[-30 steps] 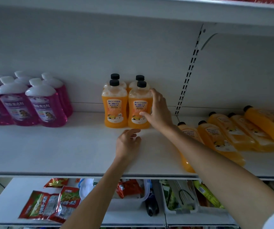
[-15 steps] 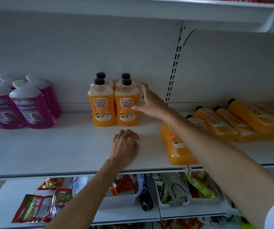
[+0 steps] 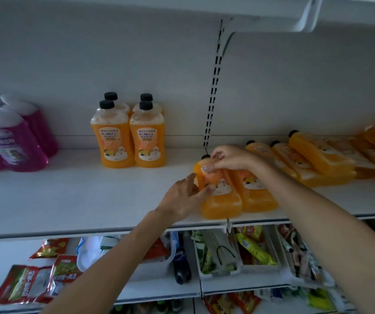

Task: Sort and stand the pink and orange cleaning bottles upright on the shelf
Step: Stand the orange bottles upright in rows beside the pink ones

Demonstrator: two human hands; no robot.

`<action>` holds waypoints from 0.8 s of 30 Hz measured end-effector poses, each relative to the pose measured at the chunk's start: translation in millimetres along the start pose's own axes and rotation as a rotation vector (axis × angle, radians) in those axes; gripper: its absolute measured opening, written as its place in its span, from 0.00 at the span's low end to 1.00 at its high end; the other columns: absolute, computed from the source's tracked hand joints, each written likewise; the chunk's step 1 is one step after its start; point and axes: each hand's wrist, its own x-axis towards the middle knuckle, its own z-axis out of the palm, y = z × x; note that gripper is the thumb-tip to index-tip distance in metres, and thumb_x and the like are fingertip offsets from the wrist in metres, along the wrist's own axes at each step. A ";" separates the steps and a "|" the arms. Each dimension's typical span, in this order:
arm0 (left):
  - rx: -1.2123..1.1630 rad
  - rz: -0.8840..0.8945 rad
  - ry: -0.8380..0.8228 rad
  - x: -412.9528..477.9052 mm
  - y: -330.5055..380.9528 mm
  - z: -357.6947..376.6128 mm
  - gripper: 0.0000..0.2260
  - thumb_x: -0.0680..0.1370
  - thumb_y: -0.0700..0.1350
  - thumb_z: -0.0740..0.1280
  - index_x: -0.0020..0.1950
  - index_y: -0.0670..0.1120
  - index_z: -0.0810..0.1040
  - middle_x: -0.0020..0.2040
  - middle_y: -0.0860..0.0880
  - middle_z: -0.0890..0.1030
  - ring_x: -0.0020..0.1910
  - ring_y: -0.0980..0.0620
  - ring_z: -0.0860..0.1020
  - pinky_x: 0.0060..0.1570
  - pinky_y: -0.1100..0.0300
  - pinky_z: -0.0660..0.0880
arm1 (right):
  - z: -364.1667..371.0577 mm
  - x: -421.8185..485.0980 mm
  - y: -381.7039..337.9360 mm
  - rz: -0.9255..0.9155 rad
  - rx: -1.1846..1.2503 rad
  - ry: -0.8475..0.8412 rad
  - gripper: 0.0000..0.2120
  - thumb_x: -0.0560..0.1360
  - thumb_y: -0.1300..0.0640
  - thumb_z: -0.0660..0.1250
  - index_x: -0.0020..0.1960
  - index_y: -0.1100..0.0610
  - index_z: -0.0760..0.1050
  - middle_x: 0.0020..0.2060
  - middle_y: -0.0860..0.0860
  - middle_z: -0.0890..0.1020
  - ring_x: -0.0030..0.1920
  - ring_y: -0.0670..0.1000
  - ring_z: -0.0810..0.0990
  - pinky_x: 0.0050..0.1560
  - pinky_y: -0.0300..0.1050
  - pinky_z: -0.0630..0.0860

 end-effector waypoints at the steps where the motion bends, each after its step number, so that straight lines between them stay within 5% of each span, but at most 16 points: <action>1: 0.046 -0.021 0.005 3.6 0.8 3.1 0.31 0.72 0.68 0.59 0.68 0.50 0.64 0.58 0.47 0.76 0.54 0.48 0.75 0.55 0.49 0.72 | 0.9 3.1 0.2 -0.020 -0.007 0.023 0.28 0.69 0.40 0.70 0.63 0.54 0.72 0.61 0.52 0.76 0.59 0.53 0.76 0.59 0.49 0.74; 6: -0.134 -0.147 0.087 15.7 4.2 1.5 0.36 0.69 0.64 0.66 0.72 0.51 0.60 0.60 0.49 0.73 0.56 0.50 0.73 0.52 0.56 0.71 | 16.3 9.2 4.6 -0.058 0.043 0.138 0.27 0.73 0.36 0.62 0.66 0.50 0.69 0.62 0.50 0.76 0.60 0.53 0.76 0.57 0.50 0.74; 12: -0.368 -0.105 0.279 13.3 -8.1 -7.0 0.20 0.79 0.41 0.62 0.70 0.48 0.63 0.58 0.47 0.78 0.46 0.52 0.77 0.37 0.70 0.72 | 20.6 11.4 -2.7 -0.082 0.028 0.106 0.32 0.75 0.33 0.55 0.73 0.47 0.60 0.70 0.49 0.68 0.67 0.54 0.69 0.62 0.50 0.69; 15: -0.507 -0.099 0.312 4.7 -15.6 -4.9 0.19 0.78 0.48 0.62 0.68 0.49 0.66 0.57 0.46 0.79 0.47 0.56 0.78 0.41 0.68 0.74 | 32.2 7.3 -1.0 -0.166 0.177 0.111 0.32 0.72 0.33 0.61 0.72 0.43 0.61 0.67 0.47 0.71 0.64 0.51 0.73 0.61 0.50 0.72; 18: -0.463 -0.078 0.243 2.4 -14.4 -4.6 0.28 0.72 0.58 0.62 0.71 0.53 0.63 0.57 0.52 0.75 0.49 0.62 0.75 0.41 0.70 0.72 | 34.1 11.8 0.9 -0.214 0.309 0.185 0.33 0.70 0.36 0.66 0.71 0.46 0.63 0.65 0.47 0.71 0.62 0.49 0.72 0.58 0.48 0.74; 24: -0.349 -0.029 0.200 2.0 -16.4 -1.9 0.40 0.68 0.64 0.68 0.75 0.56 0.53 0.60 0.55 0.75 0.51 0.62 0.76 0.48 0.66 0.76 | 34.1 6.2 4.1 -0.366 0.421 0.476 0.31 0.68 0.43 0.73 0.66 0.53 0.70 0.58 0.48 0.73 0.53 0.40 0.71 0.49 0.30 0.70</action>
